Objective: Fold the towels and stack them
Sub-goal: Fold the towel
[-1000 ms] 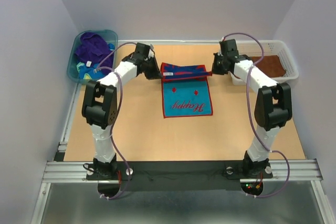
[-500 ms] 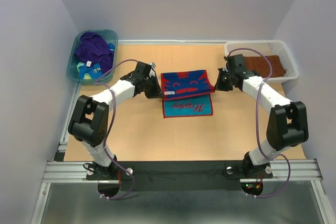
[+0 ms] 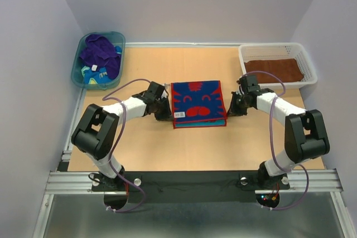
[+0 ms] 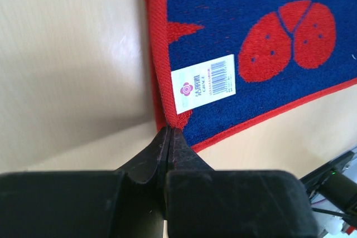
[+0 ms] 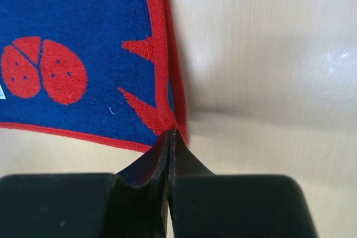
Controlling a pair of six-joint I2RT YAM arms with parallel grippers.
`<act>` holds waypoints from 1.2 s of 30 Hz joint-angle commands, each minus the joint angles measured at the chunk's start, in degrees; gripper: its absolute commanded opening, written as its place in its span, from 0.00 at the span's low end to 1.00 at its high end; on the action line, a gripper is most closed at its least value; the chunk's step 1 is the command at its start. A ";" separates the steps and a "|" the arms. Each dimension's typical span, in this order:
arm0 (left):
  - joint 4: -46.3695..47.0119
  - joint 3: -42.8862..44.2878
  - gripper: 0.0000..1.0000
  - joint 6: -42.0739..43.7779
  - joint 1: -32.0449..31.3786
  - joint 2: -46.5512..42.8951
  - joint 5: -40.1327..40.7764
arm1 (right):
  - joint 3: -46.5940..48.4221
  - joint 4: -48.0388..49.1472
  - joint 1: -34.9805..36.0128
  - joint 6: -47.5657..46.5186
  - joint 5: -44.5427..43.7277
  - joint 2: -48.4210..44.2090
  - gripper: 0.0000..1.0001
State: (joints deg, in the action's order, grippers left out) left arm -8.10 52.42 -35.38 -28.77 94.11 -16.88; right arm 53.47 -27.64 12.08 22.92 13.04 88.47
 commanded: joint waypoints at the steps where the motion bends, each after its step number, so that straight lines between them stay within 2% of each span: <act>1: 1.94 -3.11 0.00 -0.40 -0.93 -1.73 1.86 | -2.92 1.97 -0.30 0.46 1.81 0.39 0.00; 5: 2.91 -4.26 0.00 -0.31 -1.63 0.81 2.03 | -5.13 4.26 -0.21 0.81 0.85 2.59 0.00; 11: 3.09 -4.44 0.00 -0.40 -1.72 0.12 2.82 | -5.23 4.79 -0.21 0.46 -2.75 0.31 0.00; 24: -7.63 4.97 0.00 0.75 -1.81 -8.14 5.81 | 1.02 -2.59 -0.21 1.08 -0.56 -10.58 0.01; 30: -6.41 -0.03 0.00 0.66 -2.95 -8.59 4.67 | -4.42 -3.30 -0.21 2.30 2.25 -11.74 0.00; 36: -1.66 -5.66 0.00 0.22 -3.57 -4.73 3.53 | -9.52 -1.90 -0.21 2.31 3.58 -7.96 0.00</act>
State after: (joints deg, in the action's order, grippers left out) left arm -11.27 48.95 -35.70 -31.83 86.80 -13.19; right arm 45.84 -29.32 12.08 25.28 15.99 78.76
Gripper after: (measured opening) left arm 0.075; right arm 0.011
